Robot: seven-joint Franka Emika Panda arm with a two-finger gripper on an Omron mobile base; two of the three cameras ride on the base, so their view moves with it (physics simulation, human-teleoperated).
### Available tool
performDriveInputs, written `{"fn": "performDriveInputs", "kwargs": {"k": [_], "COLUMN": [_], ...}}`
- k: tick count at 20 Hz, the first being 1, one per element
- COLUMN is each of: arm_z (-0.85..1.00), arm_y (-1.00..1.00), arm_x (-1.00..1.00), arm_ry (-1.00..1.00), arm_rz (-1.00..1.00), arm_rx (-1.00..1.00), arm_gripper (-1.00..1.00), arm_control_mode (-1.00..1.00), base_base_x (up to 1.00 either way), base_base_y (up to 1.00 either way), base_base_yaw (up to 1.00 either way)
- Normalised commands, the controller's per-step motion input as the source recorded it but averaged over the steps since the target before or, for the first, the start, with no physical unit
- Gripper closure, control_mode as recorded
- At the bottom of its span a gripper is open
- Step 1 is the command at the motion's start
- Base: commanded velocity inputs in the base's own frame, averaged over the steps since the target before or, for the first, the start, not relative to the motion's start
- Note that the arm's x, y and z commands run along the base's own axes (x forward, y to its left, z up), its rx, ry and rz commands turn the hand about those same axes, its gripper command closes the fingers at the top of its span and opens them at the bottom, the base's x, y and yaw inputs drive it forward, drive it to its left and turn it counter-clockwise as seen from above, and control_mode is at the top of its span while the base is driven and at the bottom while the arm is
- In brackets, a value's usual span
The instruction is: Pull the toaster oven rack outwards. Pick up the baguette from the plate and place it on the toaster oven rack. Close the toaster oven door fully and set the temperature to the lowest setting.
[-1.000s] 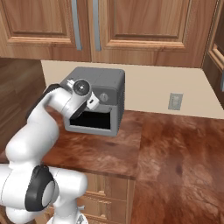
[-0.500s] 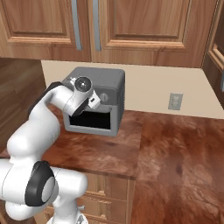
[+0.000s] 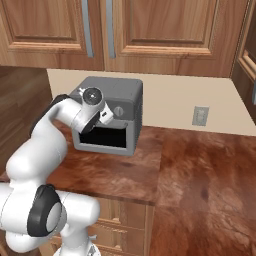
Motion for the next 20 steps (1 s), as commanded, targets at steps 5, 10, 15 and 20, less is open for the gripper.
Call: {"fn": "performDriveInputs", "kwargs": {"k": [5,10,15,20], "arm_z": [0.0,0.0,0.0,0.0], "arm_y": [0.0,0.0,0.0,0.02], "arm_x": [-0.01,-0.13,-0.16,-0.06], "arm_ry": [-0.03,-0.14,-0.17,-0.11], "arm_rz": [0.0,0.1,0.16,0.22], "arm_rx": [0.0,-0.02,-0.09,-0.15], "arm_gripper": [1.0,1.0,1.0,1.0], "arm_control_mode": [-1.0,-1.0,-1.0,-1.0], "base_base_x": [0.0,0.0,0.0,0.0], "base_base_y": [0.0,0.0,0.0,0.0], "base_base_yaw": [0.0,0.0,0.0,0.0]}}
